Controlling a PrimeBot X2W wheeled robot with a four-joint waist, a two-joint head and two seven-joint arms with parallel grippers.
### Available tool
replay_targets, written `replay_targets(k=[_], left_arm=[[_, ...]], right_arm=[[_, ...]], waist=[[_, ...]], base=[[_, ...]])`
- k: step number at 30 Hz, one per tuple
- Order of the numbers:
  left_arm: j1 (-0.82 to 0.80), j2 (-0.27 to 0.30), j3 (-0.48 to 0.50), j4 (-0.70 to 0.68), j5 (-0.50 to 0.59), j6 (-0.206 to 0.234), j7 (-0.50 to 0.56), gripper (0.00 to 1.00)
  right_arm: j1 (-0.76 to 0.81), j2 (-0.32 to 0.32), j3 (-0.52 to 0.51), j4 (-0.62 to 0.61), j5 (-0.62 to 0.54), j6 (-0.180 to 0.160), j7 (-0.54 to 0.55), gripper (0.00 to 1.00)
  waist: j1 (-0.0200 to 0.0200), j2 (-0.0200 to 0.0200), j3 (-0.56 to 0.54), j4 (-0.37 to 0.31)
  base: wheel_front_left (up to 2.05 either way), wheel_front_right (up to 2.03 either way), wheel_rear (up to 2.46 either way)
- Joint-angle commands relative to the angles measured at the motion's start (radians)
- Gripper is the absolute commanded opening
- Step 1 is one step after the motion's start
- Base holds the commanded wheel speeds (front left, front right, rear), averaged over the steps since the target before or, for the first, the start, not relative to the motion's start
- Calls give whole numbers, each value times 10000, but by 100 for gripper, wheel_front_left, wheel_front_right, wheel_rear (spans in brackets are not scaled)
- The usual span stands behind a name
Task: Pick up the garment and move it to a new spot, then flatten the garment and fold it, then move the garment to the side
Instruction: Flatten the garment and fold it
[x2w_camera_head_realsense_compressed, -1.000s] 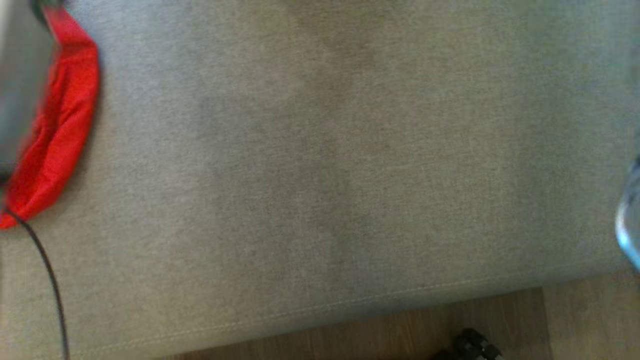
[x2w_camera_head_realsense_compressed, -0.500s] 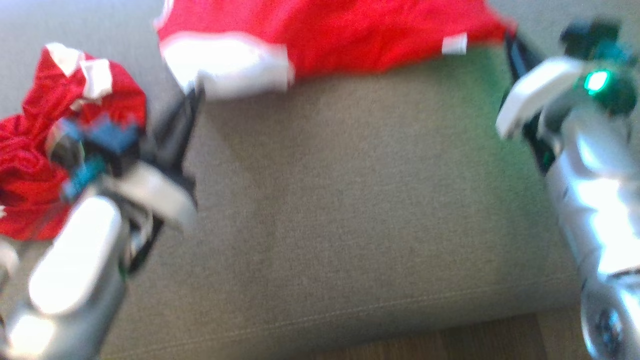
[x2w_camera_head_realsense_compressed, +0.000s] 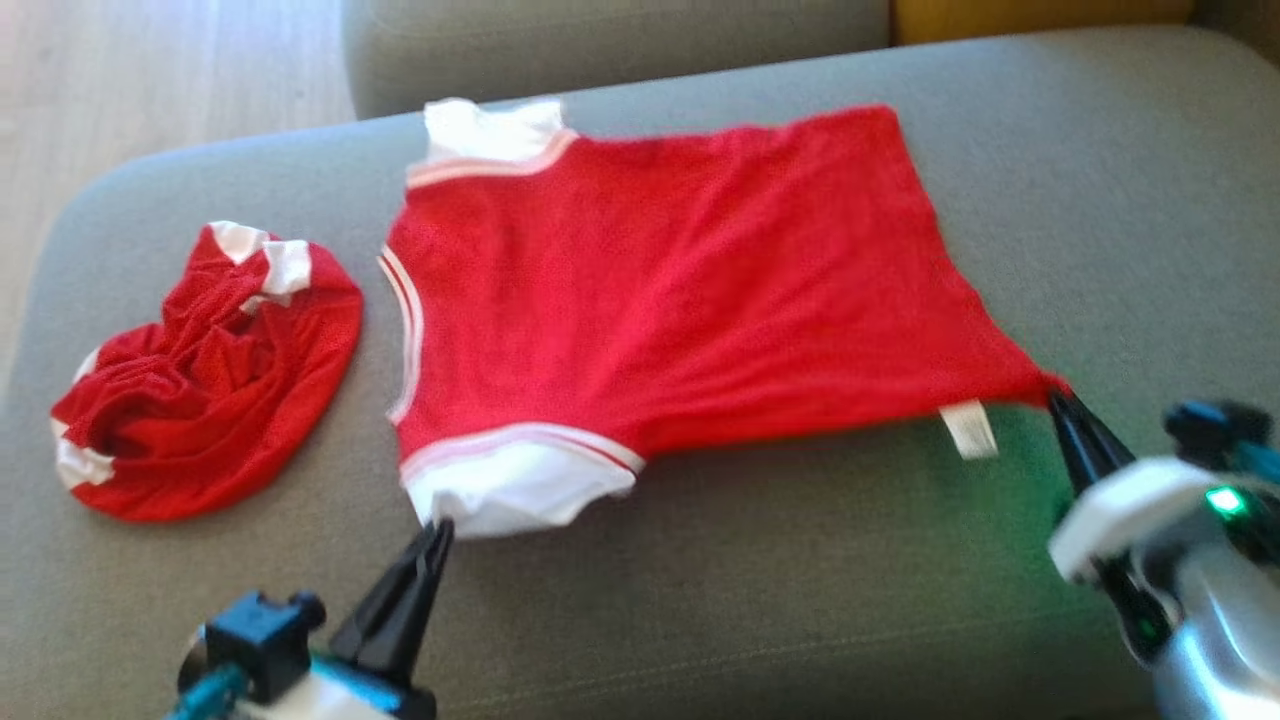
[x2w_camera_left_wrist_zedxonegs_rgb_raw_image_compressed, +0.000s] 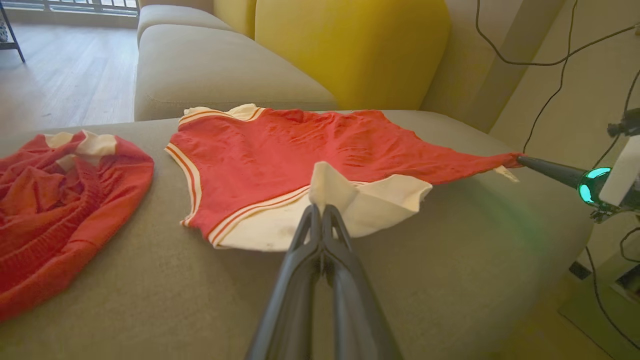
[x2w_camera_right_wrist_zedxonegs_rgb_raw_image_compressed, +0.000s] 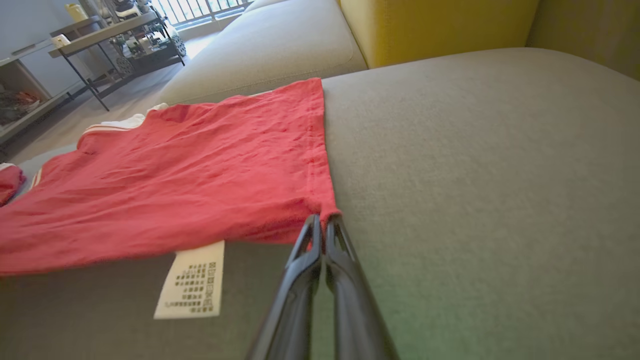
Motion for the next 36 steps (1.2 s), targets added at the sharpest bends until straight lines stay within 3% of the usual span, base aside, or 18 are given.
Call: replay_targets(k=[1,5,9,15,17,22,27,36], left_arm=[[32,314,516,-766,-167,189,37,0],[779,511,543,-2006,-395,571,518,0],[486,599,595,-2366,-386,695,913,0],[-1391,171,289,-1459,-89,513,1657,0],[-2602,-201,137,-554,-117,29,1679,0],[-4340,-549,149,1370,98,-437,1212,0],[-5560,-760,83,2828,460,-575,739,0],[-6663,-1037,-210,4179,842,-835,138,0]], right_arm=[[531,-375,-3,-979,197,-4,175,0],[2219,-742,-809,-3320,356,-4,1042,0],[2924,-446,-1703,-5358,-221,-4,2222,0],[2342,313,-2220,-6576,-1627,-4,3815,0],[1629,385,-2260,-6539,-2339,-4,4105,0],[209,515,-2281,-5647,-2939,-4,4252,0],[-878,566,-2579,-4469,-3422,-4,4077,0],[-1798,700,-3044,-2950,-3929,-4,3711,0]], waist=[[2,-1,-177,166],[2,-1,-172,267],[2,-1,-147,296],[2,-1,126,478],[2,-1,505,578],[2,-1,1176,553],[2,-1,1710,573],[2,-1,2144,621]], base=[[0,0,0],[0,0,0],[0,0,0],[0,0,0],[0,0,0],[0,0,0],[0,0,0],[0,0,0]])
